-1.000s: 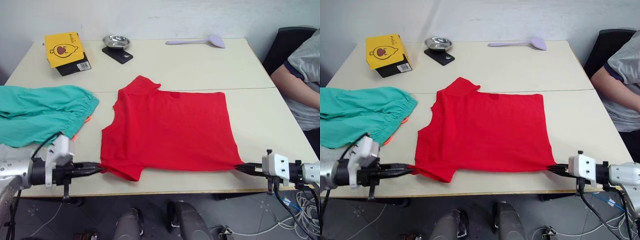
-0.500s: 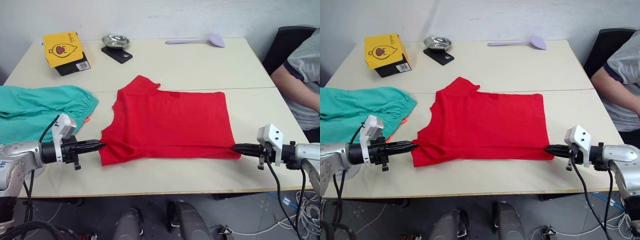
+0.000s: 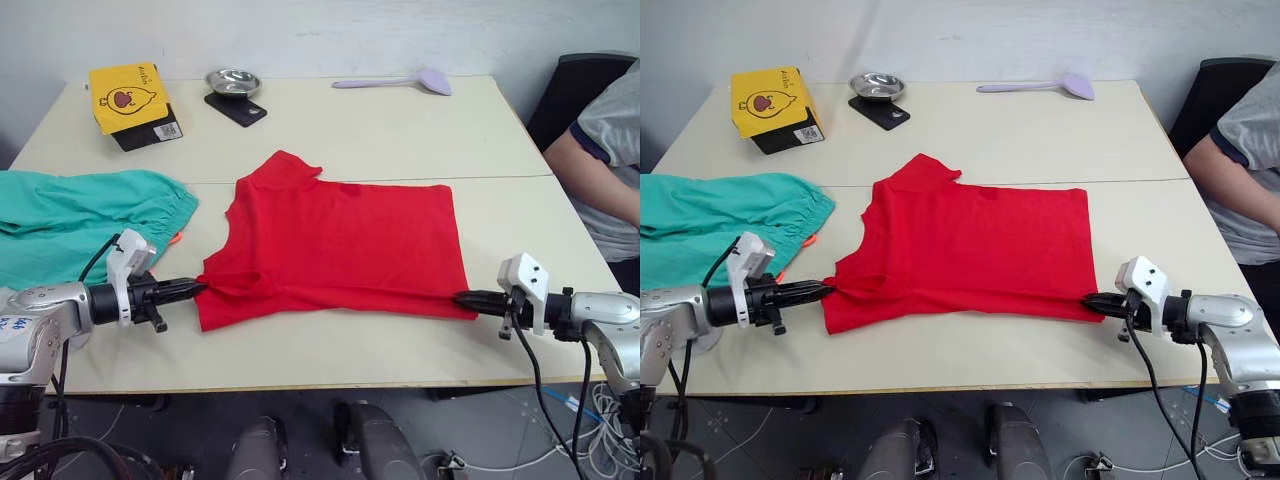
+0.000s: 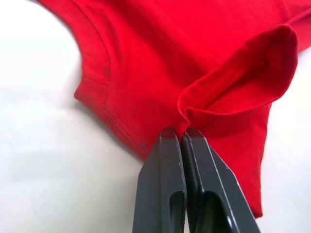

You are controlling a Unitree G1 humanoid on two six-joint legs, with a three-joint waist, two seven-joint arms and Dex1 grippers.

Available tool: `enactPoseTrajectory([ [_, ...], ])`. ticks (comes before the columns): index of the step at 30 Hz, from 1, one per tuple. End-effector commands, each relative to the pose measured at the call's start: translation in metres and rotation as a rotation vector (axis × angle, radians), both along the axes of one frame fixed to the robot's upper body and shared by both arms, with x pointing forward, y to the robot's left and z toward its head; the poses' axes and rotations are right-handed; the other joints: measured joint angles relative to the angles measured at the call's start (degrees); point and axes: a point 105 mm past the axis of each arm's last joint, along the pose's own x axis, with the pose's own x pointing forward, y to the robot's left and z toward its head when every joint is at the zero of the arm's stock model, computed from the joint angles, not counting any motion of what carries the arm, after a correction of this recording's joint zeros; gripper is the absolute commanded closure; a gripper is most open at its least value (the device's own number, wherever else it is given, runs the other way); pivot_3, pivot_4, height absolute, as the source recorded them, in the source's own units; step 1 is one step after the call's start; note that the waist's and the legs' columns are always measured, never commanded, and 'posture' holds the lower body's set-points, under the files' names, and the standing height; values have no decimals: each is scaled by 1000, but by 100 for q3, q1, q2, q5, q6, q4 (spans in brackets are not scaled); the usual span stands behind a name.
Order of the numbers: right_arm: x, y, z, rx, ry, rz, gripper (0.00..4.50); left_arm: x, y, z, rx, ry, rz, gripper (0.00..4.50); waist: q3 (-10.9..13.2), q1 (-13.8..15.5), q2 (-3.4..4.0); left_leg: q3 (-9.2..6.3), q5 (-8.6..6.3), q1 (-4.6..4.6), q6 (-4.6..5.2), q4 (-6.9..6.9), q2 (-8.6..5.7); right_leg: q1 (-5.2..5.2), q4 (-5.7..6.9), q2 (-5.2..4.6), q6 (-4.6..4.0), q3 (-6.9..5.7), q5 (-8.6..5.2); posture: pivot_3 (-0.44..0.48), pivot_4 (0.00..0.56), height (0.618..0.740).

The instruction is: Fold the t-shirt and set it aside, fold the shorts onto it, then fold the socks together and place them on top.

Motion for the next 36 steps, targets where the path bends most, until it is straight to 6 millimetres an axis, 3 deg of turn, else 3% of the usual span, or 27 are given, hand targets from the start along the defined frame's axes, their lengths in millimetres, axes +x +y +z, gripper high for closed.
enactPoseTrajectory([
  [1, 3, -3, 18, 37, -90, -23, 3114, 7, 6, 11, 19, -89, 44, 3518, 0, 4, 0, 0, 0, 0, 0, 0, 0, 0, 0, 0, 0, 0, 0, 0, 150, 740],
  [7, -2, -5, 54, 93, -252, -37, 942, 7, 16, 40, 10, -319, 66, 1519, 0, 24, 0, 1, 0, -2, 0, -1, 0, -1, 0, -1, 0, -1, 0, 0, 150, 740],
  [8, -5, -2, 60, 120, -264, -24, 935, 2, 12, 47, -7, -361, 32, 1248, 0, 25, 0, 1, -1, -2, 0, -2, -1, -2, -1, -1, 0, -1, 0, 0, 150, 740],
  [10, -13, 9, 64, 158, -261, 16, 935, -7, -2, 55, -27, -417, -56, 1248, 0, 26, 0, 1, -1, -1, -1, -4, 1, 0, -1, 0, 0, -2, 0, 0, 150, 740],
  [13, -20, 21, 65, 192, -262, 58, 1136, -17, -17, 50, 4, -419, -155, 1225, -1, 47, -1, 0, -1, -1, -1, -3, 1, 2, -2, -1, 1, -2, 1, 0, 150, 740],
  [15, -26, 39, 53, 173, -261, 138, 1552, -26, -39, 36, 37, -404, -271, 1625, -1, 50, -1, 0, -3, 0, 5, -1, -1, 3, -2, -2, 3, -2, 2, 0, 150, 740],
  [18, -31, 62, 27, 104, -271, 236, 2581, -33, -72, 11, 78, -392, -419, 2465, -2, 50, -2, 0, -10, 3, 16, -6, -2, 7, -7, -2, 4, -1, 2, 0, 150, 740],
  [23, -22, 75, -3, 30, -298, 251, 4377, -18, -90, -23, 146, -378, -427, 4132, -2, 52, -2, 0, -7, -4, 18, -2, -6, 3, -7, 0, 7, -1, 4, 0, 150, 740],
  [24, -20, 75, -6, 30, -299, 239, 4500, -13, -90, -28, 173, -381, -409, 4483, -2, 49, -2, 0, -7, -3, 18, -1, -5, 3, -6, 0, 7, -1, 4, 0, 150, 740],
  [30, -2, 65, -8, 5, -343, 125, 4500, 13, -86, -29, 151, -400, -228, 4483, -2, 40, -2, -1, -7, -4, 18, -2, -3, 2, -5, 1, 7, -1, 4, 0, 150, 740],
  [36, 11, 41, -15, -58, -323, 23, 4500, 24, -68, -40, 194, -367, -112, 4483, -4, 36, -5, 0, -6, 3, 16, -1, -3, 6, -3, -1, 7, -1, 4, 0, 150, 740],
])
